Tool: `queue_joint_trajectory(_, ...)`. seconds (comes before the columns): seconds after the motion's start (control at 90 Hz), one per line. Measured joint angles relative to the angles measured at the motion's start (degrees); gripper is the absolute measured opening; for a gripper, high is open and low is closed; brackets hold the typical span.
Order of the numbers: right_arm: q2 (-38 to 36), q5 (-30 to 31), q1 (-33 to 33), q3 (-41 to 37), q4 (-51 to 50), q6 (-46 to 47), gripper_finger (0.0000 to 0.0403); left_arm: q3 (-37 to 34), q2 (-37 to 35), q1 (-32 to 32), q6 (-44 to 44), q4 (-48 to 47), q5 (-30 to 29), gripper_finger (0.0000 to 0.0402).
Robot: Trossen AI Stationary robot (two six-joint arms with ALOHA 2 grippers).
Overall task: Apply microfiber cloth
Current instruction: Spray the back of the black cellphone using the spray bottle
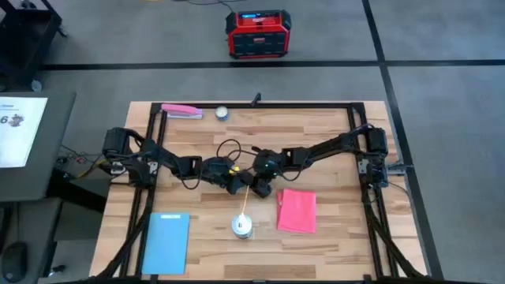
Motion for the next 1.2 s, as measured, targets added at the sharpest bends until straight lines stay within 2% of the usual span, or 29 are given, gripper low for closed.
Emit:
queue_joint_trajectory(0.122,0.0,0.47,-0.02,0.0,-0.17,0.02,0.0,-0.47,-2.9,0.2,3.78,-4.85,-0.83,0.0002)
queue_joint_trajectory(0.3,0.0,0.64,-0.09,0.0,-0.2,0.0,0.0,-0.93,-12.96,0.51,4.5,-25.76,-3.51,0.0)
queue_joint_trajectory(0.378,-0.02,0.77,-0.09,0.0,-0.15,-0.02,0.0,-2.09,-17.08,0.66,2.74,-30.57,-4.27,0.0)
queue_joint_trajectory(0.478,-0.02,0.82,-0.11,0.0,-0.06,-0.01,0.0,-4.16,-20.52,0.19,-1.42,-28.82,-4.78,0.0)
queue_joint_trajectory(0.622,-0.01,0.91,-0.11,-0.01,0.24,0.0,0.0,-6.16,-21.26,-0.72,-5.9,-18.26,-4.63,0.001)
queue_joint_trajectory(0.933,0.0,1.01,-0.11,-0.02,0.63,-0.5,0.0,-6.71,-15.75,-0.68,-16.31,-8.95,0.57,0.0093)
queue_joint_trajectory(1.078,0.0,1.01,-0.11,-0.04,0.65,-0.94,0.0,-6.49,-12.93,-0.68,-18.08,-3.98,1.58,0.0128)
queue_joint_trajectory(1.2,0.0,1.04,0.18,-0.04,0.8,-0.96,0.0,-6.38,-10.27,-0.68,-19.31,1.72,1.75,0.0144)
